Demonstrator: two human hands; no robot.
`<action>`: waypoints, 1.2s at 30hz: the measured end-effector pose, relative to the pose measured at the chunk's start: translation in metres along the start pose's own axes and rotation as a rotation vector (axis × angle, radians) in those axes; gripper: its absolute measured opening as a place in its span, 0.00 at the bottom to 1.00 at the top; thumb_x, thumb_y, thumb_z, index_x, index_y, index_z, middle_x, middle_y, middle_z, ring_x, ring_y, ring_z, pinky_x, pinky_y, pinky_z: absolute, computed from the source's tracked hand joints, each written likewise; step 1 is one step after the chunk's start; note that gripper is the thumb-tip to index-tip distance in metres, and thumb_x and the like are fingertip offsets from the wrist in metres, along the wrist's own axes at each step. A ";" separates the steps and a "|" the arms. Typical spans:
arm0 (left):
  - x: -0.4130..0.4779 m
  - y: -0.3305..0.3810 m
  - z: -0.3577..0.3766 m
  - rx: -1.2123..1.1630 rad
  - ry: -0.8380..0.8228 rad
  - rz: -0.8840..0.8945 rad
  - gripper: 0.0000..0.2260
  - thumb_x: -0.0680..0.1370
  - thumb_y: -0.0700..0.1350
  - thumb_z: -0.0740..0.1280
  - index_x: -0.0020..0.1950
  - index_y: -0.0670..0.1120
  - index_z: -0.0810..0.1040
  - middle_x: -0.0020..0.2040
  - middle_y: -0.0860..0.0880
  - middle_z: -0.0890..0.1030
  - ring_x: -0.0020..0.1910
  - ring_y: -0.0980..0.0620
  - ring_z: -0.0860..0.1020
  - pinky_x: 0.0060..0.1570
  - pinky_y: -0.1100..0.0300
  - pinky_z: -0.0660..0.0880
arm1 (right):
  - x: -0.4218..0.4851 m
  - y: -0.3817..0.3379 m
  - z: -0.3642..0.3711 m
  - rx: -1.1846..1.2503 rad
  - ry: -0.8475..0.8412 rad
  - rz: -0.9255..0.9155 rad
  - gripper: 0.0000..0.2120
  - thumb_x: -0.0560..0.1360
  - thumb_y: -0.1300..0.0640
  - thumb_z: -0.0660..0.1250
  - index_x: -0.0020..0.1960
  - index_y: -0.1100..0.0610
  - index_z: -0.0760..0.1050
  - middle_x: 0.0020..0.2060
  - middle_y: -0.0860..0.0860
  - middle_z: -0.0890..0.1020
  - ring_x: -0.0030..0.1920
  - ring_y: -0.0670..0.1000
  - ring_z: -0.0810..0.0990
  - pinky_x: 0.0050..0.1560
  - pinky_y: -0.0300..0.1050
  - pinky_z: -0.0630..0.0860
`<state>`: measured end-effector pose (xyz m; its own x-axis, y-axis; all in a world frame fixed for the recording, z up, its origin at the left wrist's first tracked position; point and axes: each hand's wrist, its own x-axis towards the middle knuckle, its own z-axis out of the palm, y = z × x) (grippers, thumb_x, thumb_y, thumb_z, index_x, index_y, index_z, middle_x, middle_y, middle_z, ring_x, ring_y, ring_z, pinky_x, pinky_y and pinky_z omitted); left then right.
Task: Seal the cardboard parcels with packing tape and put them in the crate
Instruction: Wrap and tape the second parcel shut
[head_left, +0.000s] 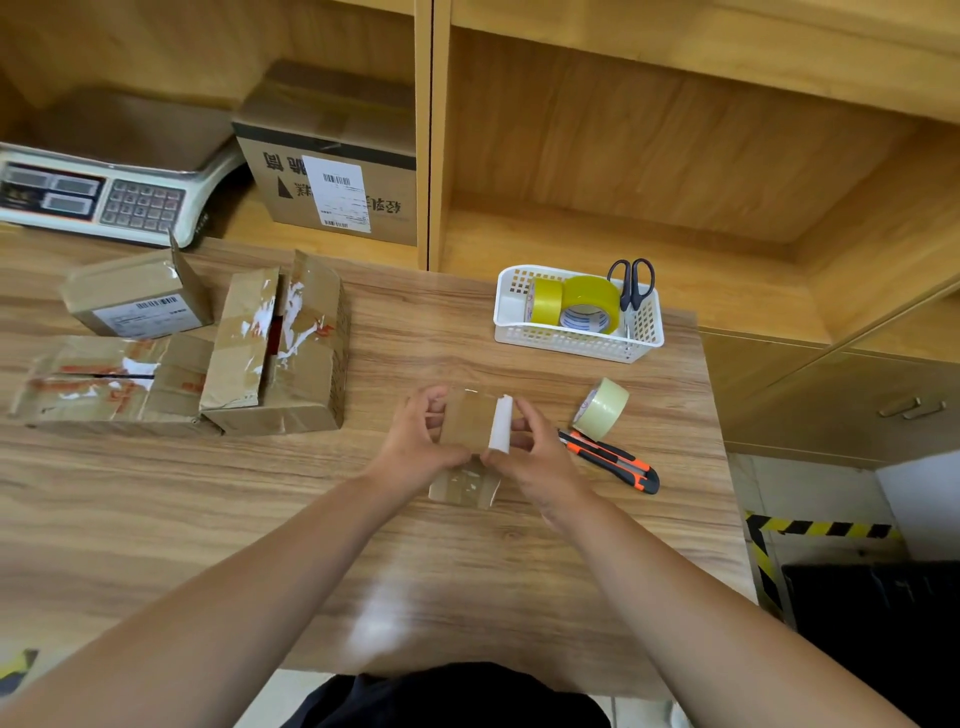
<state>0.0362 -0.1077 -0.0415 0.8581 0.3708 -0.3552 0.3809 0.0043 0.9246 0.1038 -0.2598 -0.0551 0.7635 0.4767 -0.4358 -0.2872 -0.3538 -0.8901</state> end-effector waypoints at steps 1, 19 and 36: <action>-0.002 -0.001 -0.002 0.030 -0.029 -0.022 0.37 0.64 0.35 0.76 0.69 0.53 0.66 0.59 0.48 0.68 0.57 0.54 0.73 0.49 0.68 0.72 | -0.002 -0.001 0.000 -0.015 -0.027 0.017 0.46 0.61 0.54 0.76 0.74 0.46 0.58 0.61 0.51 0.70 0.60 0.47 0.73 0.51 0.42 0.77; 0.011 -0.004 -0.015 0.210 -0.268 -0.107 0.35 0.63 0.35 0.77 0.64 0.57 0.67 0.56 0.51 0.65 0.53 0.53 0.70 0.45 0.60 0.76 | 0.011 -0.006 -0.003 -0.397 -0.091 -0.033 0.35 0.62 0.52 0.80 0.63 0.50 0.66 0.54 0.47 0.67 0.51 0.45 0.73 0.44 0.36 0.72; 0.030 -0.012 -0.001 0.110 -0.054 -0.050 0.10 0.73 0.42 0.72 0.53 0.49 0.76 0.49 0.49 0.69 0.42 0.56 0.69 0.40 0.66 0.68 | 0.031 -0.008 0.004 -0.549 0.103 -0.104 0.15 0.73 0.46 0.68 0.37 0.50 0.65 0.38 0.47 0.70 0.39 0.50 0.71 0.38 0.47 0.65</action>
<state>0.0572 -0.0956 -0.0627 0.8535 0.3218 -0.4098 0.4561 -0.0813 0.8862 0.1272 -0.2387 -0.0625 0.8318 0.4606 -0.3098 0.1148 -0.6889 -0.7157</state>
